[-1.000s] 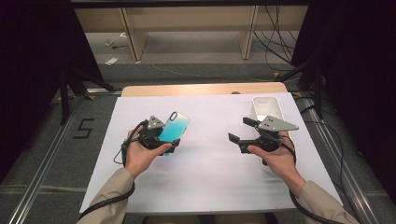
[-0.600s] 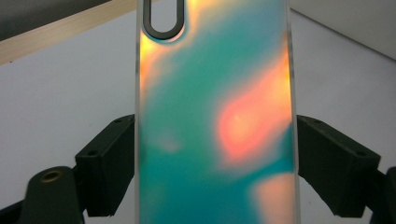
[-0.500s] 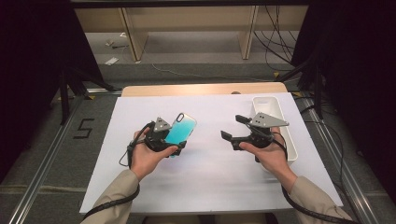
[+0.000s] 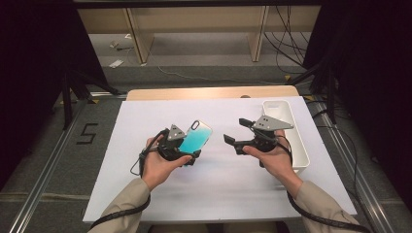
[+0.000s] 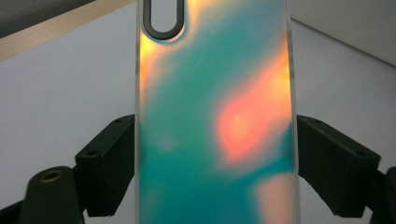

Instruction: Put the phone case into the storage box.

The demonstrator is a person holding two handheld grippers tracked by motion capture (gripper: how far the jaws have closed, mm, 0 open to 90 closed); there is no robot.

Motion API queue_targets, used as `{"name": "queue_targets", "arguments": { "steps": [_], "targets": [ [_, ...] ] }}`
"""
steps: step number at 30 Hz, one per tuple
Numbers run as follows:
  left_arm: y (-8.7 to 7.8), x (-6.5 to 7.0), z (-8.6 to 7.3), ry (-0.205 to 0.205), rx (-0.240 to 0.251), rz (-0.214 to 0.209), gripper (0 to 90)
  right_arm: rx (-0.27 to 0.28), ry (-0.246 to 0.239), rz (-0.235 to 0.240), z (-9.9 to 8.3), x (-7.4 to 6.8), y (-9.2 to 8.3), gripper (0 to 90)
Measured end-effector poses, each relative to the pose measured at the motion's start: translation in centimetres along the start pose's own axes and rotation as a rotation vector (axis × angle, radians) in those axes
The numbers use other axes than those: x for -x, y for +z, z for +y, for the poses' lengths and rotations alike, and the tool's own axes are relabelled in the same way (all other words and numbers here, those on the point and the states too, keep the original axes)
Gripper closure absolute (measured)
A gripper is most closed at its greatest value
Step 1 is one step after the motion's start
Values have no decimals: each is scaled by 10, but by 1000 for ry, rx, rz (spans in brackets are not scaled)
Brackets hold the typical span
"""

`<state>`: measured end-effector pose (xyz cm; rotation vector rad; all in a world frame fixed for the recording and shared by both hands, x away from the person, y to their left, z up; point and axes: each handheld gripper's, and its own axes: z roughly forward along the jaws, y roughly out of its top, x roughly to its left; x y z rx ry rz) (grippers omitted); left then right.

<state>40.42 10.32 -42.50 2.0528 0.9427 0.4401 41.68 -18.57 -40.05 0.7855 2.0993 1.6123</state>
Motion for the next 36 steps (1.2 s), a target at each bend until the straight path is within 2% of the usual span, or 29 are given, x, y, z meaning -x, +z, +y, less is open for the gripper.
{"name": "queue_targets", "arguments": {
  "steps": [2, 9, 14, 19, 36],
  "targets": [
    [1, 1, -1, -5, -1, -12, 170, 0, -3, 0, 1, 0, 1, 155],
    [4, 8, 0, 11, -1, -14, 170, 0, 5, 3, 2, -2, 6, 155],
    [7, 14, 0, 20, -2, -22, 171, 8, 24, 13, 4, -3, 9, 155],
    [10, 18, 0, 26, -2, -30, 171, 10, 17, 11, 6, -4, 11, 156],
    [15, 28, 1, 48, -5, -36, 170, -7, 29, 9, 3, -2, 21, 157]
  ]
}}
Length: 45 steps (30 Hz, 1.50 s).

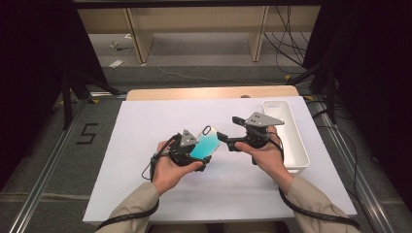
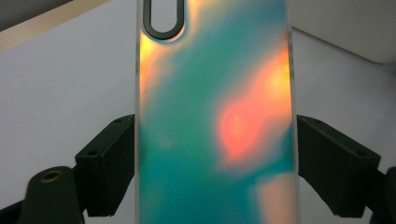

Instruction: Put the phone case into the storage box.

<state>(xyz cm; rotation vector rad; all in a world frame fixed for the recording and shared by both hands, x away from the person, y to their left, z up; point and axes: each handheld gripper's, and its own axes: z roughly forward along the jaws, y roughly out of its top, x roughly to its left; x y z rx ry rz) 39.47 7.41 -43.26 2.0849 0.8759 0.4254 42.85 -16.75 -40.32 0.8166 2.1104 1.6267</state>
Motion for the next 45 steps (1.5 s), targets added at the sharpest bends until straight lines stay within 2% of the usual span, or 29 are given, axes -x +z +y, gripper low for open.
{"name": "queue_targets", "arguments": {
  "steps": [8, 23, 34, 45],
  "targets": [
    [3, 6, 2, 9, 3, -3, 170, 5, 5, -2, 1, 1, 2, 157],
    [4, 16, 5, 37, 10, -12, 170, -21, 32, 9, -2, 0, 14, 157],
    [5, 21, 6, 29, 11, -24, 171, -42, 52, 18, -6, -1, 23, 158],
    [5, 21, 6, 39, 17, -14, 170, -59, 98, 34, -12, 0, 30, 181]
  ]
}}
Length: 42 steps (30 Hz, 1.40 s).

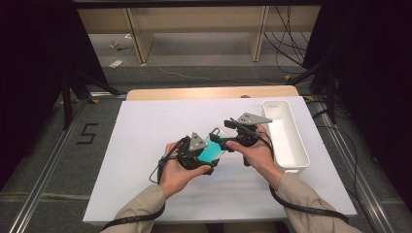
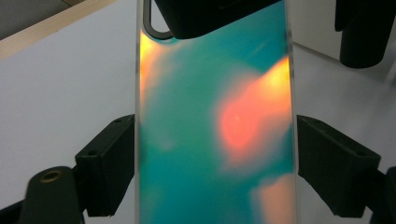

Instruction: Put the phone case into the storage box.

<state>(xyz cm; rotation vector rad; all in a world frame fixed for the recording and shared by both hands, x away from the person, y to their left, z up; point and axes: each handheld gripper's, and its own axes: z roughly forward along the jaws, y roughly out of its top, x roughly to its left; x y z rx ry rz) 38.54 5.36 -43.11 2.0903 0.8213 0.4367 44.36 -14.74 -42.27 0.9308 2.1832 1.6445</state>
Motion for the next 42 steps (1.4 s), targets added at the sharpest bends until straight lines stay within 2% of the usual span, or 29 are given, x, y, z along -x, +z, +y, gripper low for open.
{"name": "queue_targets", "arguments": {
  "steps": [8, 18, 30, 35, 39, 42],
  "targets": [
    [0, 0, 0, -1, -3, -4, 170, -3, 27, 0, -2, 2, 1, 297],
    [0, 0, 0, -3, 1, -4, 171, -19, 79, 22, -3, 3, 4, 436],
    [1, 0, 0, -4, 6, -6, 170, -16, 129, 50, -3, 2, 7, 519],
    [1, 0, -1, -7, 10, -8, 170, -13, 151, 48, -4, 2, 6, 558],
    [1, 1, -1, 8, 11, -4, 169, -9, 176, 44, -4, 4, 5, 594],
    [1, 1, 0, 17, 8, -4, 169, -9, 175, 38, -4, 4, 5, 631]
  ]
}}
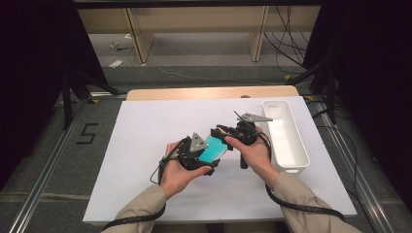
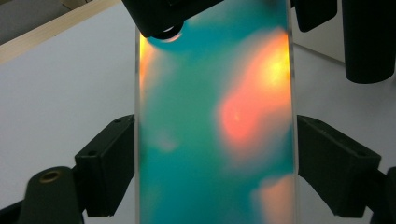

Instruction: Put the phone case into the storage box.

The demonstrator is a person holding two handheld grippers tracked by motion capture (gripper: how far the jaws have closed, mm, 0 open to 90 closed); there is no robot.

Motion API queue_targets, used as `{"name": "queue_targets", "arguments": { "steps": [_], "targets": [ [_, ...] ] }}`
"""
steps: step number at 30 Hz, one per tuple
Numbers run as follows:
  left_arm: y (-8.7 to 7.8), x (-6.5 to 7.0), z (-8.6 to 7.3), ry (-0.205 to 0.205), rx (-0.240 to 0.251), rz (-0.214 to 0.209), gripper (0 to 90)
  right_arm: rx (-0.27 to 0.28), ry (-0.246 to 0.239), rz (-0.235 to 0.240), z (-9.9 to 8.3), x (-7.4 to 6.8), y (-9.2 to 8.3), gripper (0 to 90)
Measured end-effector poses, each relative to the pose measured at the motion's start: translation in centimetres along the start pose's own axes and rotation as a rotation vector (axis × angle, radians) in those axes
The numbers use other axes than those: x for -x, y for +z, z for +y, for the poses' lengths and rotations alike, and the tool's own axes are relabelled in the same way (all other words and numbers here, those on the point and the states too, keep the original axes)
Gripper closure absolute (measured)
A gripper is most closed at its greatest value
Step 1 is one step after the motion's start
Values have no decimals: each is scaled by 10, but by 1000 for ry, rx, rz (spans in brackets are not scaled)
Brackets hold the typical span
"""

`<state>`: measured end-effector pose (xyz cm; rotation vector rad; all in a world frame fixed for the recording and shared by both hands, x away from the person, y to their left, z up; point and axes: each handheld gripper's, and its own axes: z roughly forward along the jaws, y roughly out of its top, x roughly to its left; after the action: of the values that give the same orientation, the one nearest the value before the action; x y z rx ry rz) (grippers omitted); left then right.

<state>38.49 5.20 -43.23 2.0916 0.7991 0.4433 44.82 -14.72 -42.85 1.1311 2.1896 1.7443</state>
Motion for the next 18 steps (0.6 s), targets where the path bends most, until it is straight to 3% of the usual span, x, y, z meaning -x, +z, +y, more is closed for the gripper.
{"name": "queue_targets", "arguments": {
  "steps": [7, 13, 15, 16, 18],
  "targets": [
    [1, 2, -1, 2, 12, -1, 167, 9, 20, 22, 2, 1, -3, 681],
    [1, 4, 0, 31, 37, 13, 167, 39, 61, 61, 7, 0, -8, 748],
    [0, 4, 1, 56, 65, 18, 166, 67, 110, 127, 10, -2, -12, 779],
    [-1, 3, 3, 78, 84, 27, 166, 74, 107, 130, 12, -4, -13, 786],
    [-3, 3, 4, 67, 109, 17, 168, 101, 113, 168, 17, -9, -16, 801]
  ]
}}
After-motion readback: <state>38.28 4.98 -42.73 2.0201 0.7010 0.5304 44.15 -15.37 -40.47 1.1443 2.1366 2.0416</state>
